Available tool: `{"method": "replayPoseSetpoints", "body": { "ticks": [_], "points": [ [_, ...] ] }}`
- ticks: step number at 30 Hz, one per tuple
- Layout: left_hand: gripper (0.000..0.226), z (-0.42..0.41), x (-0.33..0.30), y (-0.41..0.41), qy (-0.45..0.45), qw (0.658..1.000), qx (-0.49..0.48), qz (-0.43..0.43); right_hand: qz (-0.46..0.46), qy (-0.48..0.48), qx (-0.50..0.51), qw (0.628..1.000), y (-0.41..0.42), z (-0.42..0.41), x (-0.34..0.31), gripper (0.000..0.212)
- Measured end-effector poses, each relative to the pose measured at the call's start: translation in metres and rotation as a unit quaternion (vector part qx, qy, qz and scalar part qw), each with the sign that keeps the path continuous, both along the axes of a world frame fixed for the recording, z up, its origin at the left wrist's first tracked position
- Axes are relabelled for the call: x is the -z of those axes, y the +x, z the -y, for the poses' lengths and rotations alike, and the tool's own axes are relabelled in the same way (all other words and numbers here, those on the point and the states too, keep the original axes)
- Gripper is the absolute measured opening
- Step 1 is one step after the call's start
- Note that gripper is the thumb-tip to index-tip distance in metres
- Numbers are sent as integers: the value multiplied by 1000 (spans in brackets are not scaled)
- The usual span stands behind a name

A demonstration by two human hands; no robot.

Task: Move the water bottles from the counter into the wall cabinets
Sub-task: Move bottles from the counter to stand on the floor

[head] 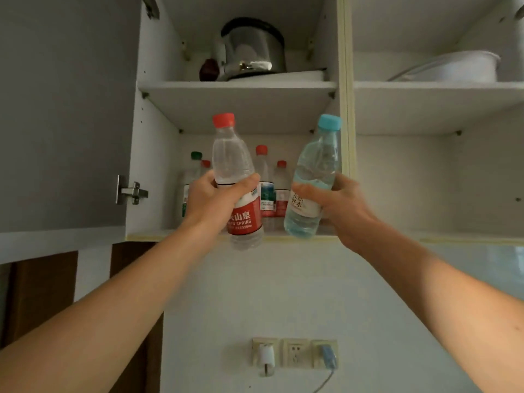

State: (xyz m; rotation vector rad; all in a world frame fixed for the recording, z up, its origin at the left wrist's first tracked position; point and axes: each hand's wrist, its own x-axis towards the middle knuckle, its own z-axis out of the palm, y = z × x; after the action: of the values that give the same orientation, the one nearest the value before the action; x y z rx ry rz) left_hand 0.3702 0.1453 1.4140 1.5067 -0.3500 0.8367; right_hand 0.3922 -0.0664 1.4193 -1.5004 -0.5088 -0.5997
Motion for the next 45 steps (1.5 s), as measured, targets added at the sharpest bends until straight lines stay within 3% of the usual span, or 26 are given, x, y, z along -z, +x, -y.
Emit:
{"method": "replayPoseSetpoints", "body": {
  "ticks": [3, 7, 14, 25, 33, 45],
  "points": [
    [45, 0, -17, 25, -14, 999, -35, -4, -7, -14, -7, 1000, 31, 2, -13, 56],
    [52, -9, -30, 58, -44, 996, -63, -41, -22, -15, 20, 999, 61, -4, -18, 47],
    [59, -31, -36, 108, -21, 993, -100, -65, -28, -61, 61, 996, 93, -19, -25, 54],
    [86, -51, -29, 155, 68, 991, -31, -108, -9, -117, 89, 989, 118, -12, -14, 51],
    [71, -30, -12, 173, 107, 985, 69, -112, 5, -116, 140, 983, 138, -16, -4, 55],
    [82, -2, -18, 187, 195, 969, 30, -148, -62, -181, 159, 969, 153, -1, -7, 41]
  ]
}}
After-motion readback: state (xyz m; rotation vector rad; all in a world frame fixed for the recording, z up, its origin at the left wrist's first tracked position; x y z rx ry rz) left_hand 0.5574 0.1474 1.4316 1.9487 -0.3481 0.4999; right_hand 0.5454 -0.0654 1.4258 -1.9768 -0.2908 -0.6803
